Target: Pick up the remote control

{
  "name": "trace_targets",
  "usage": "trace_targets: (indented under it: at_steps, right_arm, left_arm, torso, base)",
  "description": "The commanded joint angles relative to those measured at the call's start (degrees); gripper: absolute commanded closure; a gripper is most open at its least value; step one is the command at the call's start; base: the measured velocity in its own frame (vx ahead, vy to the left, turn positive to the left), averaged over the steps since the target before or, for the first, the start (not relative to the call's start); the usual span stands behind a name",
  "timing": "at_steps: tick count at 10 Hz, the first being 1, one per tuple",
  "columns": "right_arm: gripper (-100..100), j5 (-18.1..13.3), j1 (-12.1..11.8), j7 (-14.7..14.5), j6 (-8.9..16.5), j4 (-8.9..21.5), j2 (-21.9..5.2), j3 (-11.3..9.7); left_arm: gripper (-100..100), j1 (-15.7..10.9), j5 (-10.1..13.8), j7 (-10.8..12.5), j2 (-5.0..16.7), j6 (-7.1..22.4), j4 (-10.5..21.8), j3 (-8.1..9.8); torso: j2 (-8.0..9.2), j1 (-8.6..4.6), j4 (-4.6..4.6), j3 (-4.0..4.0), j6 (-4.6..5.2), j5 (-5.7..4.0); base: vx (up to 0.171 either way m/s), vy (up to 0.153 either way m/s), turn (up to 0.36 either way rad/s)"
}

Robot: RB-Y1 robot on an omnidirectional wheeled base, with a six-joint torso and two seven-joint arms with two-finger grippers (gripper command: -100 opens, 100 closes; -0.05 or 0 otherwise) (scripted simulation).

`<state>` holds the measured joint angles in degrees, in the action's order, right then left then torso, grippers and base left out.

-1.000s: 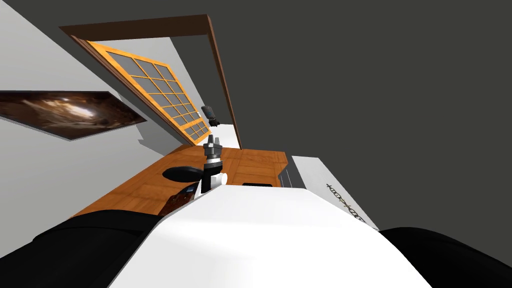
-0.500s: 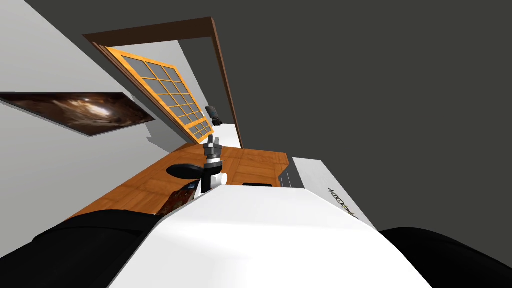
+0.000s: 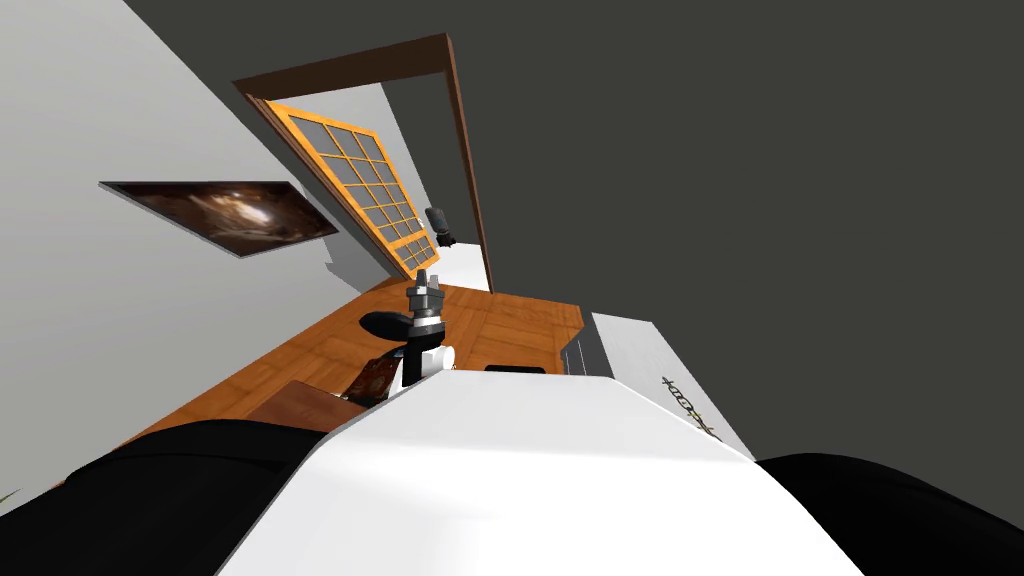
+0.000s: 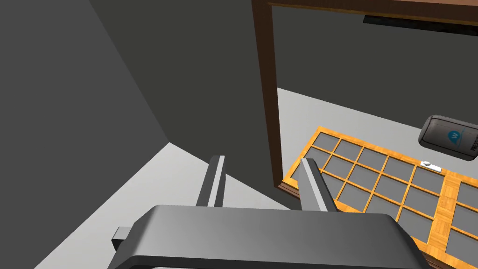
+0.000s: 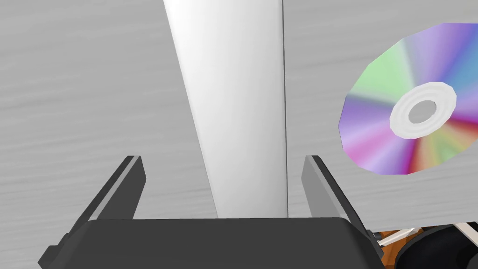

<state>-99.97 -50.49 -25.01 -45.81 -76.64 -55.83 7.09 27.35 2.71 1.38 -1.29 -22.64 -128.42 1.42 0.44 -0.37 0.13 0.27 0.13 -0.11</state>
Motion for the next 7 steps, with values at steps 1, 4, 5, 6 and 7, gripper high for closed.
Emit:
trace_targets:
  at_steps: [1, 4, 5, 6, 7]
  right_arm:
    - [-100, -0.39, 2.03, 2.14, -0.45, 1.52, -0.05, -0.64]
    - [-100, -1.26, 5.62, 6.05, -1.21, 3.99, -0.19, -1.80]
    - [-100, -1.55, 6.81, 7.36, -1.46, 4.81, -0.24, -2.19]
    - [-100, -1.83, 8.00, 8.66, -1.71, 5.63, -0.29, -2.58]
    - [-100, -1.65, 7.49, 7.48, -1.50, 5.40, -0.17, -2.43]
  left_arm:
    - [0, 0.00, 0.00, 0.00, 0.00, 0.00, 0.00, 0.00]
    - [0, 0.00, 0.00, 0.00, 0.00, 0.00, 0.00, 0.00]
    - [0, 0.00, 0.00, 0.00, 0.00, 0.00, 0.00, 0.00]
    - [0, 0.00, 0.00, 0.00, 0.00, 0.00, 0.00, 0.00]
    - [0, 0.00, 0.00, 0.00, 0.00, 0.00, 0.00, 0.00]
  torso:
    - [0.00, 0.00, 0.00, 0.00, 0.00, 0.00]
    - [0.01, -0.02, 0.00, 0.01, 0.02, 0.00]
    - [0.00, 0.01, 0.01, 0.01, 0.02, 0.00]
    - [-0.01, 0.03, 0.00, 0.00, 0.03, 0.01]
    - [0.00, 0.02, 0.00, 0.00, 0.03, 0.01]
  base:
    - [-0.157, 0.022, 0.225]
    - [-0.155, 0.025, 0.196]
    - [-0.152, 0.043, 0.193]
    - [-0.157, 0.040, 0.193]
    - [-0.069, 0.015, 0.035]
